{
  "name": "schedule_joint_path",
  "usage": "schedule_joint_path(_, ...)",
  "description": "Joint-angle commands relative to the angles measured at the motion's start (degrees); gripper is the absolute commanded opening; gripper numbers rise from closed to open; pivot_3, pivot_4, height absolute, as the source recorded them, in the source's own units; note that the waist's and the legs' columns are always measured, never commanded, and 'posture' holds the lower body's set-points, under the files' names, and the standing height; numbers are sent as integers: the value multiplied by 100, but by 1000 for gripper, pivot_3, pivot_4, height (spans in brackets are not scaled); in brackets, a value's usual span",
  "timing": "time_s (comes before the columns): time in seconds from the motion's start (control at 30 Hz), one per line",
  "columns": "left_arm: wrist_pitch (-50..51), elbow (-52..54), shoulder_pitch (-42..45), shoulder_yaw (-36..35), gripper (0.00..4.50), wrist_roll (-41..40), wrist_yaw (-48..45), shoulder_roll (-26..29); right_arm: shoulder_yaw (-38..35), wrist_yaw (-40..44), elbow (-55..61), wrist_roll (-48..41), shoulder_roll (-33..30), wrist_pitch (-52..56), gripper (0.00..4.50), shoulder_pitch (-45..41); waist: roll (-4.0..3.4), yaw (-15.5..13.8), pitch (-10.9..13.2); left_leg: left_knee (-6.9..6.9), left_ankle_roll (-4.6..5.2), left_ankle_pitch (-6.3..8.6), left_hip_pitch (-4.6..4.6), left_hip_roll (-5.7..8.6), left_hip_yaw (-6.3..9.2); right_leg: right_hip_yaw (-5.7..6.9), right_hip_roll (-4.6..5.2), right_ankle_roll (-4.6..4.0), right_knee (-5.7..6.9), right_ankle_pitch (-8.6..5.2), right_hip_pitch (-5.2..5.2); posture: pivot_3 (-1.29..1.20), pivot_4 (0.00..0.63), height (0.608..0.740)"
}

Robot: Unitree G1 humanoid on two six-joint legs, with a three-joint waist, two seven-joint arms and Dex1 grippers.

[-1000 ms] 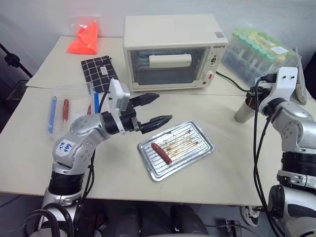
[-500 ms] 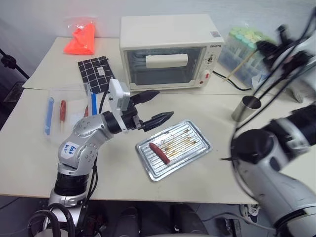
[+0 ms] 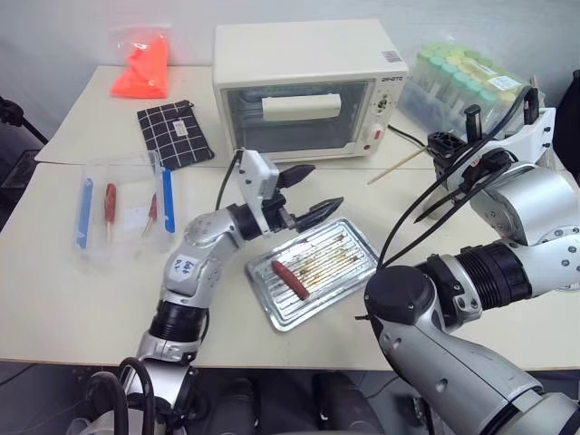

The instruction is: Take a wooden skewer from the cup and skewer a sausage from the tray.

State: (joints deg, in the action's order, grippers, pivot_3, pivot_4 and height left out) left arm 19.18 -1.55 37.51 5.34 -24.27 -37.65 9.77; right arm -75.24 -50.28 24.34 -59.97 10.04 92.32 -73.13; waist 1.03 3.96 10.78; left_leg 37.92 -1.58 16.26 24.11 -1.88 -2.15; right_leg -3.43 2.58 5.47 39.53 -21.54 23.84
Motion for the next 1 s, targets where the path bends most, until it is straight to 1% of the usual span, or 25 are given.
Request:
schedule_joint_path(0.03,-281,-174,329,123,4500,127,-126,-181,75,-547,-28,-905,882,-64,66,-13,0,6,0,0,1,-1,0,1,0,-2,0,0,0,0,0,0,150,740)
schedule_joint_path(0.17,-529,-644,676,186,4500,256,-167,-422,893,-1513,-290,-2274,732,-918,66,587,-1,48,0,-4,1,-1,0,3,0,-3,2,0,-1,0,-1,0,150,740)
schedule_joint_path(0.27,-729,-998,984,161,4500,338,-179,-599,1932,-2235,-414,-3438,356,-1847,66,1248,0,71,0,-5,6,-4,4,4,3,-3,2,0,-4,0,-1,0,150,740)
schedule_joint_path(0.37,-972,-1392,1199,175,4500,473,-168,-754,2919,-2637,-391,-4334,-118,-2796,66,1815,0,81,0,-6,11,-5,8,8,4,-3,2,1,-9,0,-3,0,150,740)
schedule_joint_path(0.43,-1116,-1574,1306,147,4500,517,-148,-863,3463,-2737,-338,-4737,-445,-3346,66,2110,0,88,0,-8,14,-5,8,9,5,-2,1,2,-13,1,-5,0,150,740)
schedule_joint_path(0.53,-1137,-1580,1391,62,4500,435,-142,-973,4039,-2731,-264,-5053,-876,-4006,66,2422,0,82,0,-8,15,-5,7,7,6,-1,-2,2,-13,1,-5,0,150,740)
schedule_joint_path(0.67,-943,-1164,1206,29,4500,353,-184,-917,4594,-2564,-178,-5275,-1394,-4713,66,2693,0,86,0,-8,17,-5,8,6,6,-2,-5,3,-16,1,-5,0,150,740)
schedule_joint_path(0.8,-495,-333,568,-33,4500,261,-90,-643,4876,-2298,-133,-5298,-1779,-5355,66,2779,0,96,0,-9,17,-5,6,2,6,-5,-5,3,-17,1,-6,0,150,740)
schedule_joint_path(1.0,261,923,-201,-9,4500,13,90,-361,5172,-1867,-133,-5146,-2250,-5941,66,2920,0,74,0,-7,16,-5,6,0,12,-1,0,2,-20,1,-10,0,150,740)
